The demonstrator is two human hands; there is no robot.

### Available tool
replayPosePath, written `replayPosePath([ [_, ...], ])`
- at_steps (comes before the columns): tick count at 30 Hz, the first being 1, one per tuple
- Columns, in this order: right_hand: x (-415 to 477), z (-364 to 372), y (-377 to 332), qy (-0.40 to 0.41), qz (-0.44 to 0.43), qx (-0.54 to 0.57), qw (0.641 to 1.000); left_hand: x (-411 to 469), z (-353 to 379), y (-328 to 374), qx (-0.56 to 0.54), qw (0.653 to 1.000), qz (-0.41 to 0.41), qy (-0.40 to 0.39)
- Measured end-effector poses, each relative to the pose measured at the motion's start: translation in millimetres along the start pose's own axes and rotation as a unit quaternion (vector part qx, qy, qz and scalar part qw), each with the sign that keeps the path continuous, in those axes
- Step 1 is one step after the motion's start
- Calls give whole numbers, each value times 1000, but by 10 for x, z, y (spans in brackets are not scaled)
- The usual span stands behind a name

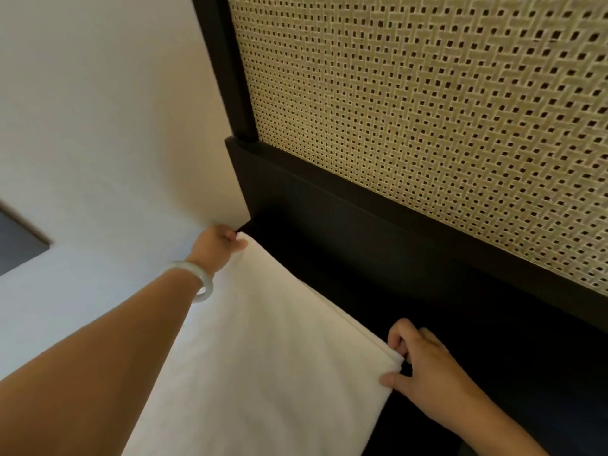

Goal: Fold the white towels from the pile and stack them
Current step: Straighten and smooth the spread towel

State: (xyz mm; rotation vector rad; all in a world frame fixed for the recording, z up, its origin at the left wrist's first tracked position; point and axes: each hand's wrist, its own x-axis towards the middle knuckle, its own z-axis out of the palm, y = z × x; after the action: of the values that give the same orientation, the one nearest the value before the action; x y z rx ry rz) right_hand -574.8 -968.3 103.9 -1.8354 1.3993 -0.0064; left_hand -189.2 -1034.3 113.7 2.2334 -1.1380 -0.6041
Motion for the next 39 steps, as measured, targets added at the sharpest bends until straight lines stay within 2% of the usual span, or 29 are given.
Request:
replayPosePath([
  [4, -23, -55, 29, -28, -18, 11, 999, -15, 189, -62, 69, 997, 6, -24],
  [7, -27, -119, 8, -34, -44, 82, 995, 24, 222, -67, 121, 992, 30, -24],
  [12, -13, -162, 35, -67, -46, 81, 993, 81, 229, -143, 72, 997, 28, 1],
  [17, -27, -237, 22, -46, -42, 44, 997, -33, 366, -181, 39, 998, 56, 18],
  [21, -15, -120, 54, -6, 20, -24, 1000, -195, 435, -225, 11, 997, 76, 5],
  [25, -4, -23, 162, 30, 42, 36, 998, -332, 499, -252, 9, 994, 106, 35],
  [28, -31, -10, 240, 40, 42, 92, 994, -311, 464, -232, 8, 990, 137, 19],
  [31, -56, -5, 280, 45, 36, 89, 994, -208, 366, -141, 7, 991, 131, 14],
  [32, -60, 0, 282, 50, 34, 87, 994, -174, 314, -100, 14, 994, 109, -4],
  [34, -59, 9, 266, 62, 32, 83, 994, -129, 212, -25, 62, 993, 48, -93],
  [36, -54, 12, 240, 66, 32, 81, 994, -98, 140, 2, 141, 974, 31, -174],
  [38, -52, 7, 226, 65, 32, 79, 994, -79, 97, 21, 166, 970, 37, -172],
  [39, -54, 2, 227, 64, 33, 78, 994, -70, 71, 26, 132, 978, 30, -161],
])
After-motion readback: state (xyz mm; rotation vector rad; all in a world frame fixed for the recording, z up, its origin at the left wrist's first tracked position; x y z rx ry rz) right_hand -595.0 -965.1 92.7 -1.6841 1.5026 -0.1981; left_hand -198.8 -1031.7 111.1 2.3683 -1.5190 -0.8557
